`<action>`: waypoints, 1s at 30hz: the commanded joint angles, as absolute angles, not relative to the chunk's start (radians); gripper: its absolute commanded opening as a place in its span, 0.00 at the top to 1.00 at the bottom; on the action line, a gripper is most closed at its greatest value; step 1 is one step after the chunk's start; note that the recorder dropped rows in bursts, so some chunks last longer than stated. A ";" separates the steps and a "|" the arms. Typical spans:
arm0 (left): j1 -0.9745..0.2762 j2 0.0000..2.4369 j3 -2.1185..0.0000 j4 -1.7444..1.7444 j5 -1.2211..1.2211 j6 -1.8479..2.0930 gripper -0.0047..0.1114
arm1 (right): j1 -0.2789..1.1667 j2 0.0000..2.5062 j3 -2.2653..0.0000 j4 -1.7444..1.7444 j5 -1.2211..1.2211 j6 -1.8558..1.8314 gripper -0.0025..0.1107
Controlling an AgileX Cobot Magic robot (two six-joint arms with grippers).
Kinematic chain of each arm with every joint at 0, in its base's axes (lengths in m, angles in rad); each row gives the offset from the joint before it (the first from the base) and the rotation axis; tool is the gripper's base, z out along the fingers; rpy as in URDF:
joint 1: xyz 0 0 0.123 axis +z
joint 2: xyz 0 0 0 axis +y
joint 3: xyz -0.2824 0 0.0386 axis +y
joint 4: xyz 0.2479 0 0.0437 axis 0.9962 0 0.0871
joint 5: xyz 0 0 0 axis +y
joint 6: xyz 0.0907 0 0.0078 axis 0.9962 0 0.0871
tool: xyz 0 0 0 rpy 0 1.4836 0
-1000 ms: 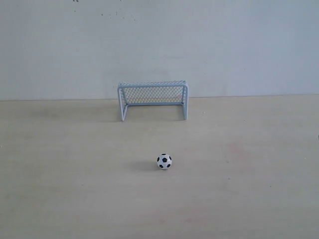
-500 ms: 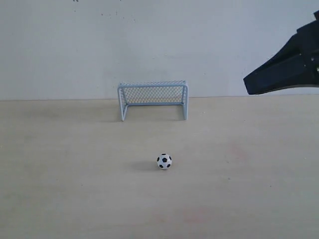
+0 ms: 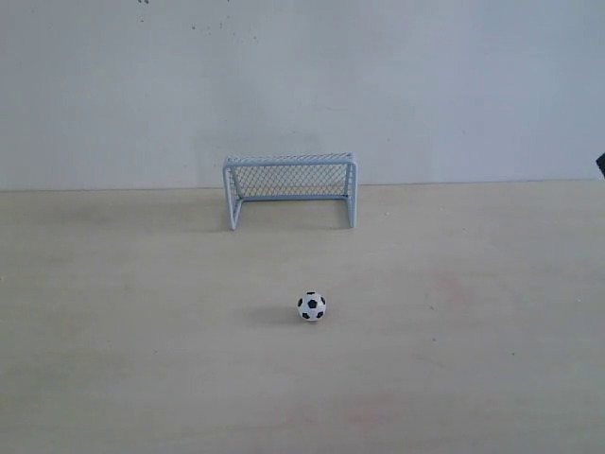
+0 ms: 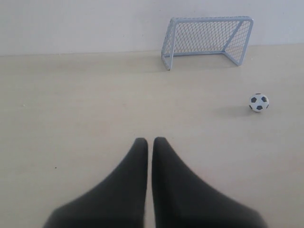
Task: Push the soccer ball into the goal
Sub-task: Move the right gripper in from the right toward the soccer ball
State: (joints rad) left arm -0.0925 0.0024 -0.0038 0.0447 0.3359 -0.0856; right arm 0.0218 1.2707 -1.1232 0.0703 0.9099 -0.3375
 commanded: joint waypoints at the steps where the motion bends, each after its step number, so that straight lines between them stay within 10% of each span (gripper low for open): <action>1: -0.089 0.000 0.000 0.041 0.330 -0.083 0.92 | 0.020 1.268 -1.129 0.027 0.883 -0.469 0.98; 11: -0.089 0.000 0.000 0.041 0.330 -0.083 0.92 | 0.154 1.471 -1.392 0.037 1.216 -0.258 0.98; 30: -0.089 0.000 0.000 0.041 0.330 -0.083 0.92 | 0.549 1.719 -1.416 0.051 0.989 -0.843 0.98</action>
State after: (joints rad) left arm -0.0925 0.0024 -0.0038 0.0447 0.3359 -0.0856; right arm 0.5309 1.6896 -1.4075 0.0517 1.0284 -0.7891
